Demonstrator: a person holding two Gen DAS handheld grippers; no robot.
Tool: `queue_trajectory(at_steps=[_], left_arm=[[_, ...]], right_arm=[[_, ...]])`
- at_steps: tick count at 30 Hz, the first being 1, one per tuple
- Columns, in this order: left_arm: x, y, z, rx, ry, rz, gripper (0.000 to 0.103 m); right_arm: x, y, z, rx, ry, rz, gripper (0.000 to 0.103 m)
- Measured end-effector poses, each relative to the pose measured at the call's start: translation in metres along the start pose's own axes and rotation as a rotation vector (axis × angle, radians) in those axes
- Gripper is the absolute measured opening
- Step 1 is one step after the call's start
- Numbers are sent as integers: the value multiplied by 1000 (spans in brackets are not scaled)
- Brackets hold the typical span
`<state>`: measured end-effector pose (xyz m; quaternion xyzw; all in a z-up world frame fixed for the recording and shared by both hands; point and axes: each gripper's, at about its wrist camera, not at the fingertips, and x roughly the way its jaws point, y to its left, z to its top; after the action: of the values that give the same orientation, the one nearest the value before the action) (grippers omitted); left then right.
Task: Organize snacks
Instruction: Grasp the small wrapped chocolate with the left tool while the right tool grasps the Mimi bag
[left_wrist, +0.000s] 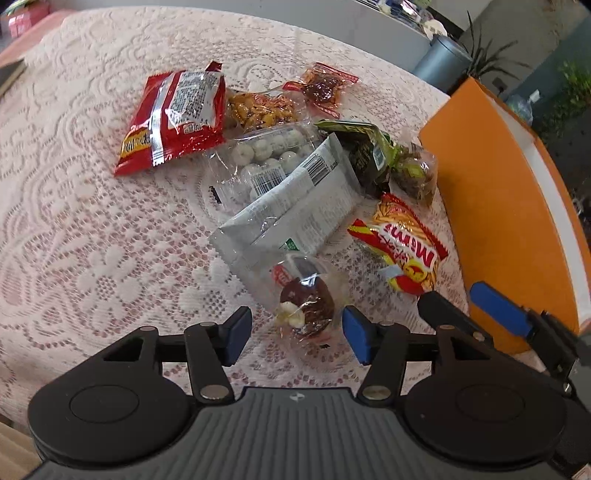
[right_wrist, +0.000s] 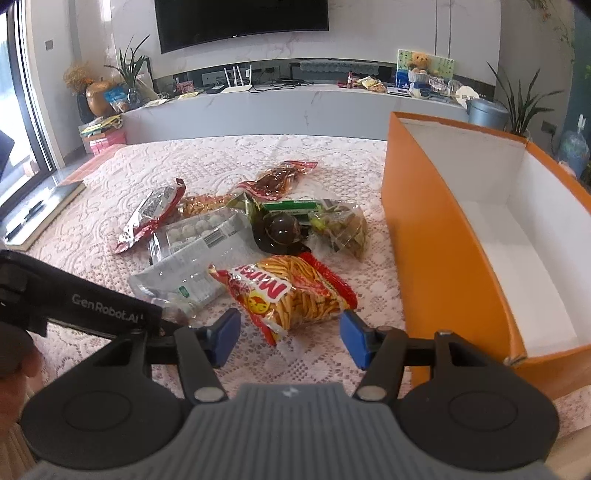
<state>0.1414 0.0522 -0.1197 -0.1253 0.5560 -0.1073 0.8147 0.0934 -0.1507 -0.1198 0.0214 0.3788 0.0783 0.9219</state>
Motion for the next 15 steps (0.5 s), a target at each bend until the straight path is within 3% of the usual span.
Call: queue_trajectory(at_steps=[7,10,15], left_arm=[[-1,-3,0,-1,-56,-48,66],[2,-7,1,8,-80,-13,66],[8,-5,3,-4,-86,-29,54]], right_arm=[[2,1,-1,-2,13,2,59],[3,2,-1,-8,15,-4,59],[5,4,-1,-19,18,-12,59]])
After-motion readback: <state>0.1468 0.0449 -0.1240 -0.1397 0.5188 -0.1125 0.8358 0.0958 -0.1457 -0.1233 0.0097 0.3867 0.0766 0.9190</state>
